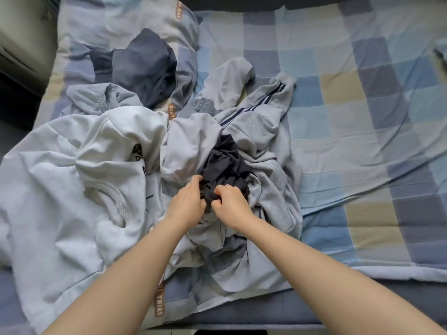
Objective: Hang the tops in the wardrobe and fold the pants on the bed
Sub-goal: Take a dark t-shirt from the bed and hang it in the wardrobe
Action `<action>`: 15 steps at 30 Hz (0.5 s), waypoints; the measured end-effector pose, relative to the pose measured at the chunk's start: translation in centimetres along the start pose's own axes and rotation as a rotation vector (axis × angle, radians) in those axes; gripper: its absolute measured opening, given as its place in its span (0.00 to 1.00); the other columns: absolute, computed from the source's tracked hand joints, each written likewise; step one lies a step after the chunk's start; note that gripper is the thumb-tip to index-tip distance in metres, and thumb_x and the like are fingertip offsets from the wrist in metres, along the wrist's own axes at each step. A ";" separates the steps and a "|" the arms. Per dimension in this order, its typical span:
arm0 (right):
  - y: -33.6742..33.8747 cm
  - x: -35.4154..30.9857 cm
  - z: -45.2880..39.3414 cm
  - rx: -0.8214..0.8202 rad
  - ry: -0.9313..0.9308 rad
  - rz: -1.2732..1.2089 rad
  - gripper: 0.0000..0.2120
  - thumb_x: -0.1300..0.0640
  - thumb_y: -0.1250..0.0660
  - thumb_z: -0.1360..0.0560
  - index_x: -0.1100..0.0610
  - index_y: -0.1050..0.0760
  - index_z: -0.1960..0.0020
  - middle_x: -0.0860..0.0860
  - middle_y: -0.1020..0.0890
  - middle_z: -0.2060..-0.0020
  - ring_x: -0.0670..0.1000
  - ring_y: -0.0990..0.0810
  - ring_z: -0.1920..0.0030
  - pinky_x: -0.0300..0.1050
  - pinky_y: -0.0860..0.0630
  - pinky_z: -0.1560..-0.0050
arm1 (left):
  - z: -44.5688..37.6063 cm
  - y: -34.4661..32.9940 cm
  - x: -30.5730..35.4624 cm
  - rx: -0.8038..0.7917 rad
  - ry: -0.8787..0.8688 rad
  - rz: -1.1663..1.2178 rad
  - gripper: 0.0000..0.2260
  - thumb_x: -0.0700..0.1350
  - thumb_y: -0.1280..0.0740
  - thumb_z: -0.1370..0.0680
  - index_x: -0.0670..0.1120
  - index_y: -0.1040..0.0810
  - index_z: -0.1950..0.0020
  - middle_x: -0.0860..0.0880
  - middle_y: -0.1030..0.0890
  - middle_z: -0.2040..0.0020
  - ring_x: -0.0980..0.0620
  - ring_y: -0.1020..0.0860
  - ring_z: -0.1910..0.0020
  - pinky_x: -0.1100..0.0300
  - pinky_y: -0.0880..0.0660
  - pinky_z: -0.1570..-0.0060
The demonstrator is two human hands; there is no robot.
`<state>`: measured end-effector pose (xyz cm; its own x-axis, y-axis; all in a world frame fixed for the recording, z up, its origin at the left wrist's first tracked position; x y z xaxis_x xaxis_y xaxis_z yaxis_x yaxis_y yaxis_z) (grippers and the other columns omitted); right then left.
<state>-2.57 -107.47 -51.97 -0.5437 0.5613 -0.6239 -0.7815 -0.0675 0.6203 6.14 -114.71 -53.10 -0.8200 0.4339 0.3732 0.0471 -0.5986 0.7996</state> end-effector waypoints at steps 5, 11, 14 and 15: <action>6.6 -5.2 6.4 0.057 0.114 -0.332 0.06 0.60 0.44 0.28 0.58 0.36 0.64 0.50 0.30 0.69 0.50 0.33 0.66 0.50 0.34 0.64 | 1.5 4.6 2.2 0.168 -0.112 0.029 0.19 0.34 0.38 0.26 0.47 0.24 0.37 0.47 0.22 0.47 0.42 0.24 0.47 0.45 0.26 0.50; 18.2 -10.6 12.8 0.250 0.189 -0.267 0.04 0.62 0.38 0.30 0.58 0.34 0.58 0.49 0.28 0.69 0.51 0.31 0.67 0.48 0.34 0.65 | 3.9 16.8 6.1 0.359 -0.126 0.192 0.12 0.39 0.42 0.30 0.47 0.21 0.52 0.44 0.18 0.54 0.40 0.22 0.53 0.47 0.26 0.54; 24.1 -13.2 15.8 0.404 0.229 -0.154 0.08 0.67 0.37 0.31 0.57 0.34 0.59 0.50 0.28 0.69 0.52 0.32 0.66 0.46 0.37 0.64 | 6.1 25.4 9.8 0.491 -0.180 0.268 0.15 0.32 0.42 0.29 0.45 0.20 0.51 0.43 0.18 0.56 0.41 0.23 0.55 0.52 0.29 0.57; 26.3 -14.4 17.3 0.457 0.237 -0.137 0.09 0.68 0.37 0.31 0.55 0.33 0.60 0.50 0.27 0.69 0.51 0.32 0.66 0.44 0.37 0.65 | 7.3 28.6 11.6 0.537 -0.212 0.287 0.16 0.30 0.42 0.30 0.44 0.21 0.51 0.44 0.18 0.57 0.42 0.23 0.56 0.54 0.31 0.58</action>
<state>-10.03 -103.07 -18.51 -0.5418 0.3344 -0.7711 -0.6660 0.3889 0.6366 2.16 -121.86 -22.43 -0.6039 0.4633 0.6486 0.5724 -0.3141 0.7574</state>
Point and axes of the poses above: each hand's wrist, its own z-axis away from the middle knuckle, its own y-axis out of the back of the hand, x = y × z, the point moved 10 cm from there along -z, towards the middle knuckle
